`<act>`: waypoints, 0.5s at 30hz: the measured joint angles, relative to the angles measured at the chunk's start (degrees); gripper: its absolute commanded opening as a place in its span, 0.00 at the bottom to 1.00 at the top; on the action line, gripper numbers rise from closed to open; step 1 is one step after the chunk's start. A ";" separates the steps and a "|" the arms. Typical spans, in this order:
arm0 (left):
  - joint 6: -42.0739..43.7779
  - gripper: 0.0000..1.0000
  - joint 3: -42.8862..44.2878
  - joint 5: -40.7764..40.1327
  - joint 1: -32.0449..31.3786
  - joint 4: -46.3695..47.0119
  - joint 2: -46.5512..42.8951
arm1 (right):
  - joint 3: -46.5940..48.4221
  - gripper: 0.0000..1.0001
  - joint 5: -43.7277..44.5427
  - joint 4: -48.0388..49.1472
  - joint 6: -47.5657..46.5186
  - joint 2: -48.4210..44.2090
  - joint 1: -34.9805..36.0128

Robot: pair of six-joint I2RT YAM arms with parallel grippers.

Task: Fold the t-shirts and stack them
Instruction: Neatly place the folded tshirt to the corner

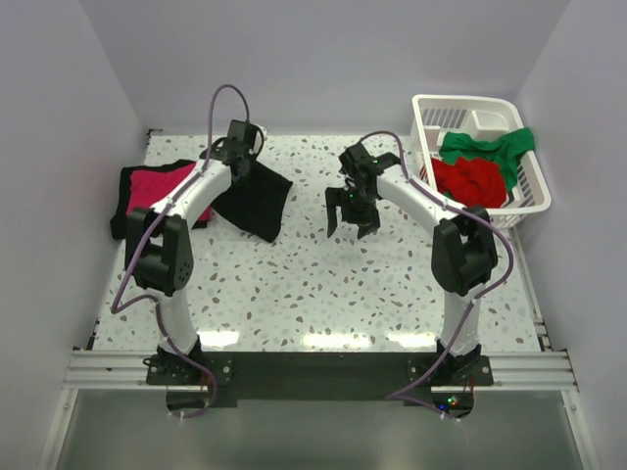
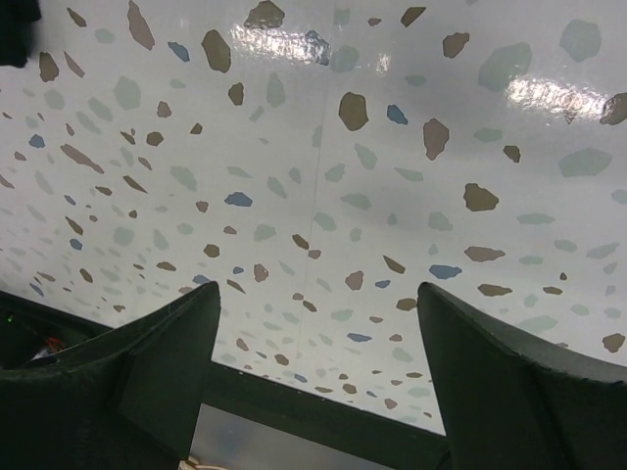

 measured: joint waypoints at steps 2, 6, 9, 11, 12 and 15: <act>0.24 0.00 1.46 0.33 1.05 -1.18 0.39 | 0.11 0.85 0.00 -0.39 -0.02 0.28 0.00; 0.74 0.00 3.58 0.35 3.04 -3.04 0.44 | 0.00 0.85 -0.04 -1.18 -0.31 0.31 0.00; 1.75 0.00 4.59 0.35 4.17 -3.69 0.44 | -1.01 0.84 -0.09 -1.25 -0.52 0.31 0.00; 2.08 0.00 4.94 0.66 4.87 -4.44 0.44 | -1.62 0.85 -0.20 -1.46 -0.81 0.31 0.00; 2.14 0.00 5.14 0.98 5.22 -4.92 0.44 | -1.73 0.84 -0.24 -1.62 -0.94 0.31 0.00; 2.58 0.00 6.45 1.79 6.29 -6.84 0.44 | -1.73 0.85 -0.28 -1.73 -1.57 0.31 0.00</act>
